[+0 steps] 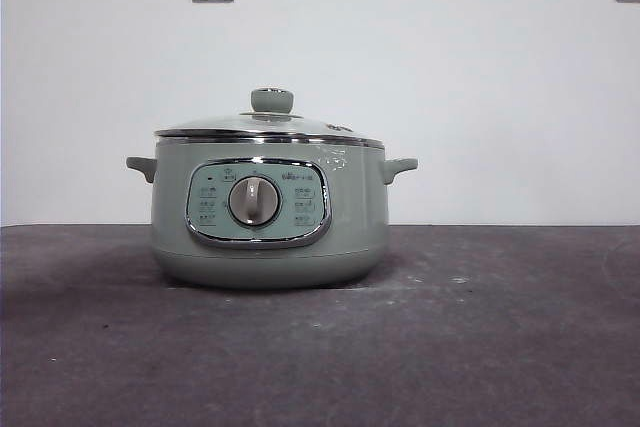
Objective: Pick up the pumpkin,open the lid,put the pumpkin in the pot,close the lid
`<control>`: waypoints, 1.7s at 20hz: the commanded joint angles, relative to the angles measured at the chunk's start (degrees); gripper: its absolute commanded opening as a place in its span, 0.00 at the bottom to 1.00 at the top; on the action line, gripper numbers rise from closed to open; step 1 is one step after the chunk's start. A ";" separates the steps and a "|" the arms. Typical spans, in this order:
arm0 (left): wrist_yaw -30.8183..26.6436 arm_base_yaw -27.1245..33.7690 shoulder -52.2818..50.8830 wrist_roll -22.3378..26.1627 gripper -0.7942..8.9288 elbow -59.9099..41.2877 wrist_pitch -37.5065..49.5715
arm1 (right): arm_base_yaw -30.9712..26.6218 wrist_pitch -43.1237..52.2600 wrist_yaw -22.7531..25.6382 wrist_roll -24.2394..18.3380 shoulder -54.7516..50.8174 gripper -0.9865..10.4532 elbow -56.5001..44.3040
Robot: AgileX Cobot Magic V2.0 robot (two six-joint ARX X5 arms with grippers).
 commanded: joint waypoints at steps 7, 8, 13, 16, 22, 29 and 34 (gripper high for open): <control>-13.66 10.38 -24.44 -0.92 0.08 -37.44 35.60 | 0.04 -0.98 -0.02 0.35 -0.11 0.09 -0.02; -15.41 10.43 -27.50 -1.31 0.08 -42.29 38.07 | 0.04 -0.98 -0.02 0.35 -0.11 0.09 -0.02; -23.21 10.60 -40.63 -3.13 0.08 -61.77 41.62 | 0.04 -0.98 -0.02 0.35 -0.22 0.09 -0.02; -22.95 10.64 -45.64 -4.46 0.08 -70.10 41.51 | 0.04 -0.98 -0.02 0.35 -0.22 0.09 -0.02; -22.97 10.64 -50.10 -7.37 0.08 -80.54 41.48 | 0.04 -0.98 -0.02 0.35 -0.28 0.09 -0.02; -22.64 10.64 -52.57 -8.61 0.08 -82.05 35.04 | 0.04 -0.98 0.00 0.35 -0.33 0.09 -0.02; -21.44 10.64 -52.57 -8.81 0.08 -82.05 35.10 | 0.04 -0.98 0.00 0.35 -0.33 0.09 -0.02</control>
